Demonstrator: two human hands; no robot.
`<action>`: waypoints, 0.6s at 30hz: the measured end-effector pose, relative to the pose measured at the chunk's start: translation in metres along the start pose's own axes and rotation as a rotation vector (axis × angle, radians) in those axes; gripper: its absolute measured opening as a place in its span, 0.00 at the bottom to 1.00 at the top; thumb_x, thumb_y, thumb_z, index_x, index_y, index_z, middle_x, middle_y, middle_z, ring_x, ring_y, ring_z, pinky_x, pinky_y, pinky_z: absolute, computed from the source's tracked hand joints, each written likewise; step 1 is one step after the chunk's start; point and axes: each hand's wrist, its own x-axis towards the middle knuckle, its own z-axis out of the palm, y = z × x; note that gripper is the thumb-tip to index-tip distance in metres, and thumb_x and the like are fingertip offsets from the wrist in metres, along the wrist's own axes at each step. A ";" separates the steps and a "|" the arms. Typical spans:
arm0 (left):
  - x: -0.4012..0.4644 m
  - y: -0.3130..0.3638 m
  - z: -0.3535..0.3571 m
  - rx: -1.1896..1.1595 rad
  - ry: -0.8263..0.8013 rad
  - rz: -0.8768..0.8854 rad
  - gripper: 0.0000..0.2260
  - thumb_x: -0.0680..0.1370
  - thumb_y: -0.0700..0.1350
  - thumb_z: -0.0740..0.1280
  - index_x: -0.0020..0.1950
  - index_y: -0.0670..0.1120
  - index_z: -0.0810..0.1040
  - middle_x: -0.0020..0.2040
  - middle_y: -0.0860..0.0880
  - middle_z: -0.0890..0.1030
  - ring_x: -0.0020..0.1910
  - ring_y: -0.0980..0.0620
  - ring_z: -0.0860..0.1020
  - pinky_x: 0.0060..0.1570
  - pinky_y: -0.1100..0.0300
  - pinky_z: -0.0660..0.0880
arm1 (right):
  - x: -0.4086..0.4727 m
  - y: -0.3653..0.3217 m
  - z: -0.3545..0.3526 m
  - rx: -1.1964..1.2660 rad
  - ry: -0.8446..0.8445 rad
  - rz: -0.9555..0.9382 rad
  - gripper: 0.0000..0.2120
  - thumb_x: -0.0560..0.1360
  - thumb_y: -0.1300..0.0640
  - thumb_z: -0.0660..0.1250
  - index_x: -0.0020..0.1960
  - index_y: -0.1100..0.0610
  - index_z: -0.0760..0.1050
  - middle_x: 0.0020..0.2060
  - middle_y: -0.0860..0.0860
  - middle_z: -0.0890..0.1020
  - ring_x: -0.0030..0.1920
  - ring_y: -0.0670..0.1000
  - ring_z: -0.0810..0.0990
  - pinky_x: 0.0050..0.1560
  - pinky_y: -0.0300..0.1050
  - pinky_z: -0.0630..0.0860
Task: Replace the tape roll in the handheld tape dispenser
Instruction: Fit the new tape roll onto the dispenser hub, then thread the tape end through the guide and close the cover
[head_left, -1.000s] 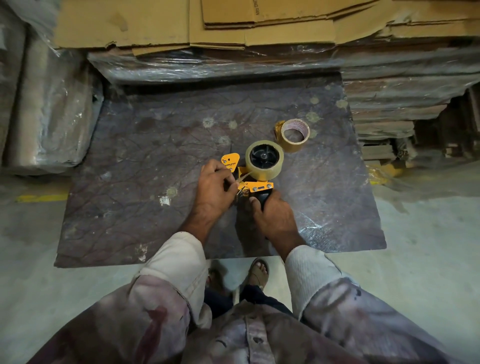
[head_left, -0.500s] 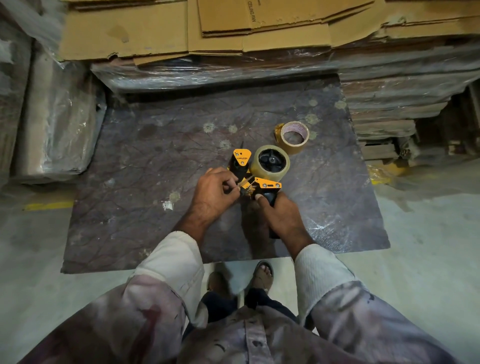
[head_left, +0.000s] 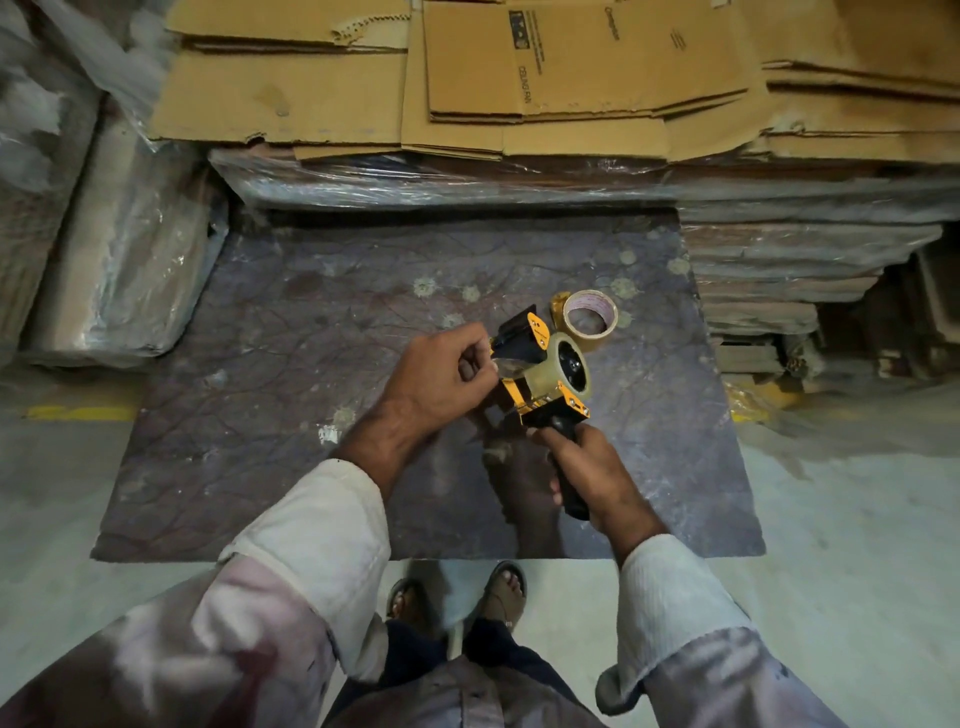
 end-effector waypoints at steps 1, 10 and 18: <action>0.003 0.002 -0.004 0.004 -0.008 0.030 0.04 0.73 0.43 0.71 0.40 0.46 0.77 0.33 0.51 0.79 0.32 0.55 0.77 0.33 0.62 0.74 | -0.001 0.000 0.000 -0.017 -0.008 -0.014 0.14 0.73 0.49 0.73 0.50 0.58 0.76 0.31 0.59 0.79 0.27 0.58 0.76 0.27 0.47 0.74; 0.018 0.017 -0.021 -0.293 -0.007 -0.073 0.18 0.69 0.52 0.78 0.50 0.45 0.75 0.41 0.50 0.82 0.38 0.49 0.80 0.39 0.55 0.80 | -0.005 0.002 -0.002 -0.032 -0.096 -0.064 0.13 0.76 0.53 0.68 0.52 0.63 0.76 0.24 0.52 0.76 0.22 0.54 0.73 0.25 0.44 0.71; 0.038 0.048 -0.041 -0.140 -0.076 0.021 0.07 0.69 0.44 0.80 0.42 0.49 0.83 0.35 0.54 0.81 0.32 0.61 0.76 0.35 0.67 0.73 | -0.017 -0.012 -0.001 0.003 -0.071 -0.097 0.08 0.76 0.56 0.65 0.42 0.61 0.74 0.24 0.54 0.74 0.21 0.55 0.71 0.24 0.44 0.69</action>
